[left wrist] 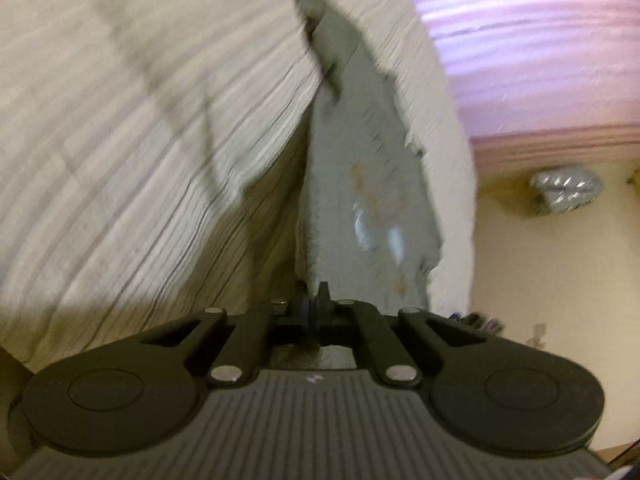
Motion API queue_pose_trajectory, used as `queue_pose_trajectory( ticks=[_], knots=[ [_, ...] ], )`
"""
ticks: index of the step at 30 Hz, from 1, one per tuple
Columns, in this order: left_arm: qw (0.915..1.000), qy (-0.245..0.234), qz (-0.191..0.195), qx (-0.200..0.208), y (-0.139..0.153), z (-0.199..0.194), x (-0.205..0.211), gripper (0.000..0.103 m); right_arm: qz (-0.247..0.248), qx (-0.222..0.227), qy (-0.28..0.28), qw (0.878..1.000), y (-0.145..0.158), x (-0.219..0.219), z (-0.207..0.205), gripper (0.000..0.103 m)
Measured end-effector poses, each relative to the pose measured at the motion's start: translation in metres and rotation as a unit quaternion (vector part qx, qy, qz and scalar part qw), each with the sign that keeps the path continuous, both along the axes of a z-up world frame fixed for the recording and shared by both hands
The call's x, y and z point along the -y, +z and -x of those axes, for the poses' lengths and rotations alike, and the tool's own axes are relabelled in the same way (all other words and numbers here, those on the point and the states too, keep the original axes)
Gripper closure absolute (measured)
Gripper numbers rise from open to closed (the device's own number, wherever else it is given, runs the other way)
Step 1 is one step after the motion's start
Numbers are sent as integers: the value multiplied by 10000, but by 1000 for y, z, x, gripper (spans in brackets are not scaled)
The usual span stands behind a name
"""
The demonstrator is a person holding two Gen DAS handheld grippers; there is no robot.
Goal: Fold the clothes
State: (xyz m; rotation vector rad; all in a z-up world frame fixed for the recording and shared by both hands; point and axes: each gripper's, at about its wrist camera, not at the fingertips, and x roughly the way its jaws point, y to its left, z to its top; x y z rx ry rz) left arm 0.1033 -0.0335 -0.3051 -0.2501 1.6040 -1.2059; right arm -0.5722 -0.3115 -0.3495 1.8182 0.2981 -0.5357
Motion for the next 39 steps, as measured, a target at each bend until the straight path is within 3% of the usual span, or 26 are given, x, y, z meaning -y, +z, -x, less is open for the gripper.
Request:
queue_pose_trajectory(
  ticks=[3, 4, 6, 8, 10, 13, 14, 15, 16, 20, 22, 25, 30, 31, 35, 39],
  knots=[
    [9997, 38, -156, 206, 15, -10, 6, 103, -680, 185, -405, 9967, 2, 5, 8, 98],
    [9986, -57, -351, 394, 11, -7, 11, 103, -967, 195, -589, 9934, -3, 7, 10, 98],
    [9901, -441, -887, 997, -4, 5, 24, 102, -1267, -192, -730, 9891, -20, 13, 9, 98],
    [9734, -836, -1413, 1598, -19, 18, 34, 95, -954, -1359, -198, 9859, -31, 23, 2, 98],
    [9544, -1152, -1764, 2116, -32, 31, 32, 95, -441, -1809, 229, 9823, -32, 26, -4, 98],
    [9583, -857, -1638, 2177, -27, 32, 15, 85, 285, -2084, 561, 9760, -11, 26, -5, 95],
    [9617, -689, -1632, 2094, -25, 30, 8, 80, 652, -2230, 734, 9699, -1, 25, -6, 85],
    [9643, -542, -1626, 2018, -22, 27, 2, 78, 895, -2361, 824, 9641, 7, 25, -7, 60],
    [9664, -418, -1620, 1952, -19, 25, -3, 77, 1118, -2488, 900, 9579, 14, 26, -8, 43],
    [9691, -123, -1217, 2141, 7, 28, -3, 78, 1977, -2579, 826, 9421, 40, 18, -15, 43],
    [9646, -264, -911, 2462, 22, 41, 13, 78, 2491, -2751, 922, 9240, 50, 17, -33, 43],
    [9492, -876, -585, 2965, 32, 65, 50, 78, 2904, -3021, 1406, 8970, 37, 13, -67, 44],
    [9305, -1776, -164, 3200, 8, 122, 106, 78, 3527, -3434, 2221, 8416, 11, 6, -123, 44],
    [9265, -1927, -102, 3231, 2, 133, 115, 78, 3645, -3511, 2380, 8290, 6, 4, -134, 48],
    [9044, -2644, -365, 3330, -23, 169, 113, 78, 4096, -3795, 3002, 7734, -14, -1, -179, 52],
    [8920, -3075, -719, 3234, -28, 180, 57, 78, 3803, -3912, 3277, 7713, -13, -50, -150, 52]
  ],
)
